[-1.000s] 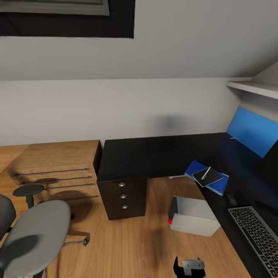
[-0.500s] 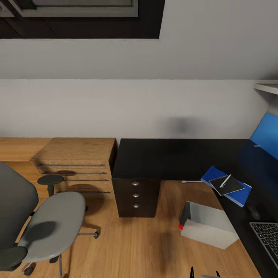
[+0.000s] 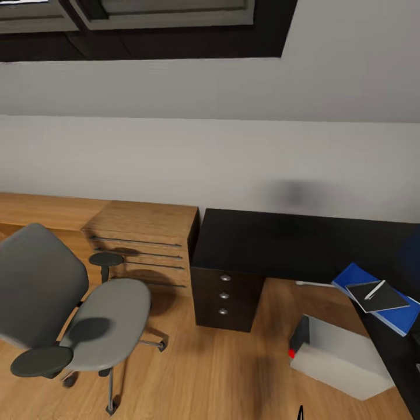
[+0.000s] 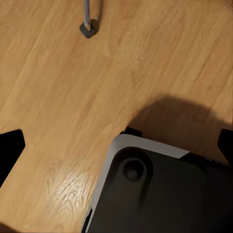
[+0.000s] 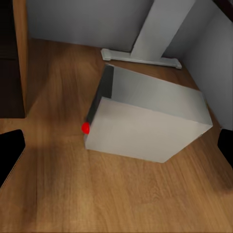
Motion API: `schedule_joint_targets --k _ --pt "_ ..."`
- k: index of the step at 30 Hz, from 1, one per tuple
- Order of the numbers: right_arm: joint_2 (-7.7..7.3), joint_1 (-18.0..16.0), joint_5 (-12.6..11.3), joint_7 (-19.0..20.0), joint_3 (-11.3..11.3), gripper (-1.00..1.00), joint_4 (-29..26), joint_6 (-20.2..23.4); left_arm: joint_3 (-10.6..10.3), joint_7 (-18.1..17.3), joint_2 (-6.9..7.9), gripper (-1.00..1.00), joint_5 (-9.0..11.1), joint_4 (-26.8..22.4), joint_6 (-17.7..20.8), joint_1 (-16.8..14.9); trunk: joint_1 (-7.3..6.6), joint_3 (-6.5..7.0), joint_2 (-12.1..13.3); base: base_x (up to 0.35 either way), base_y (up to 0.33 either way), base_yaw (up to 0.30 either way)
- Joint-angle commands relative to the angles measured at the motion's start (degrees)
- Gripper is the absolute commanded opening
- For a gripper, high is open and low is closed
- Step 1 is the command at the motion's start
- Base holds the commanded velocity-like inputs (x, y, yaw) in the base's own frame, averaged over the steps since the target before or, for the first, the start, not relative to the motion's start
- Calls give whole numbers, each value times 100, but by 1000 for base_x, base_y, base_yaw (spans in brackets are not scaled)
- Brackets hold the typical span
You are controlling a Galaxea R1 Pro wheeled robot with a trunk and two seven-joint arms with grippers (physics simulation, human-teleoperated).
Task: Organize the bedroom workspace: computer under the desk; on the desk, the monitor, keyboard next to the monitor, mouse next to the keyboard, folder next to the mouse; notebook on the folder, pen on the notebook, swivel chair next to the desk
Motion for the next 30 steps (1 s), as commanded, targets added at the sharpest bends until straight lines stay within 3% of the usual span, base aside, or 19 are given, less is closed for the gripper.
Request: schedule_joint_targets --k 1,6,14,27,30 --pt "0 -3 -7 -51 49 100 -4 2 -49 46 -11 100 31 -5 -41 2 3 -12 -10 0 0 279" --pt "-84 -2 -3 -44 46 100 -23 -9 -58 46 -130 100 41 29 -124 2 3 -24 -10 0 0 278" --pt "-441 -2 12 -9 41 100 -262 -40 -60 46 -218 100 30 27 -114 2 3 -44 -10 0 0 278" --pt "-642 -2 -14 84 64 100 -345 -358 -55 46 -228 100 33 25 -78 -38 3 -83 -10 0 0 275" --pt "-633 -2 -12 91 80 100 -344 -379 -53 46 -227 100 40 28 -79 -41 3 -94 -10 0 0 265"
